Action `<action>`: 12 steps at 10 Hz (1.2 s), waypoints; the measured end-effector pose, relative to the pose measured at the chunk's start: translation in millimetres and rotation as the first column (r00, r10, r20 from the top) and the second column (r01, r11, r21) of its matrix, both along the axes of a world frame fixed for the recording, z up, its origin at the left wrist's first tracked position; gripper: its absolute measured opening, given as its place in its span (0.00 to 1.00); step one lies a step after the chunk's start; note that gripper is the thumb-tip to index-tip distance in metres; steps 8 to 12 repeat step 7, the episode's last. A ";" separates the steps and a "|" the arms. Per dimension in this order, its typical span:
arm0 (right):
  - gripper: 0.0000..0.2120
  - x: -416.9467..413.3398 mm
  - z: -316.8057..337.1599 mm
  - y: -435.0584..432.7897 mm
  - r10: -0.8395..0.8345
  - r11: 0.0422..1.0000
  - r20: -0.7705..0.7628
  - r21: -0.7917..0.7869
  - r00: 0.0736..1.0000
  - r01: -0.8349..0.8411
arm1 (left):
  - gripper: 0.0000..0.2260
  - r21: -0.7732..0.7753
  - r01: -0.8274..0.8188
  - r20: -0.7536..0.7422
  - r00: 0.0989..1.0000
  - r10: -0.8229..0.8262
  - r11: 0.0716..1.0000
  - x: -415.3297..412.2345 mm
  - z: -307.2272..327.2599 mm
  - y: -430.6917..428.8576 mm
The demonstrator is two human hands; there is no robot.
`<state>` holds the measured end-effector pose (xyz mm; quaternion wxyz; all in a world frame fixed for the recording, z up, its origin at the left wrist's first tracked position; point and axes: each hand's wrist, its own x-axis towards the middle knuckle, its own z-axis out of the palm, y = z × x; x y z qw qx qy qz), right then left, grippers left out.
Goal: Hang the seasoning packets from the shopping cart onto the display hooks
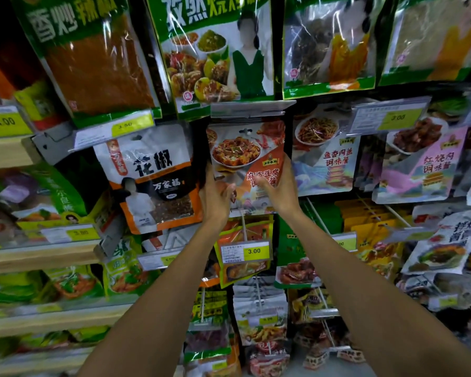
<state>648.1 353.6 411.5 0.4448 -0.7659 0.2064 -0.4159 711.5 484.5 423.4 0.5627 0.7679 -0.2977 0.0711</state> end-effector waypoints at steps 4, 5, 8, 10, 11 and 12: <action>0.32 -25.1 -5.9 8.8 0.068 0.992 0.070 0.105 0.995 -0.075 | 0.29 0.085 -0.022 0.145 0.989 0.009 0.996 -23.1 2.6 18.0; 0.27 -45.7 -1.2 18.1 0.013 0.996 0.029 0.086 1.000 -0.016 | 0.25 0.121 -0.092 0.148 0.986 0.073 0.988 -41.1 7.7 30.7; 0.17 -111.2 26.7 22.5 -0.111 0.994 0.041 -0.010 0.993 0.111 | 0.15 0.042 -0.149 0.347 0.930 0.125 0.988 -75.0 29.7 40.7; 0.17 -111.2 26.7 22.5 -0.111 0.994 0.041 -0.010 0.993 0.111 | 0.15 0.042 -0.149 0.347 0.930 0.125 0.988 -75.0 29.7 40.7; 0.17 -111.2 26.7 22.5 -0.111 0.994 0.041 -0.010 0.993 0.111 | 0.15 0.042 -0.149 0.347 0.930 0.125 0.988 -75.0 29.7 40.7; 0.17 -111.2 26.7 22.5 -0.111 0.994 0.041 -0.010 0.993 0.111 | 0.15 0.042 -0.149 0.347 0.930 0.125 0.988 -75.0 29.7 40.7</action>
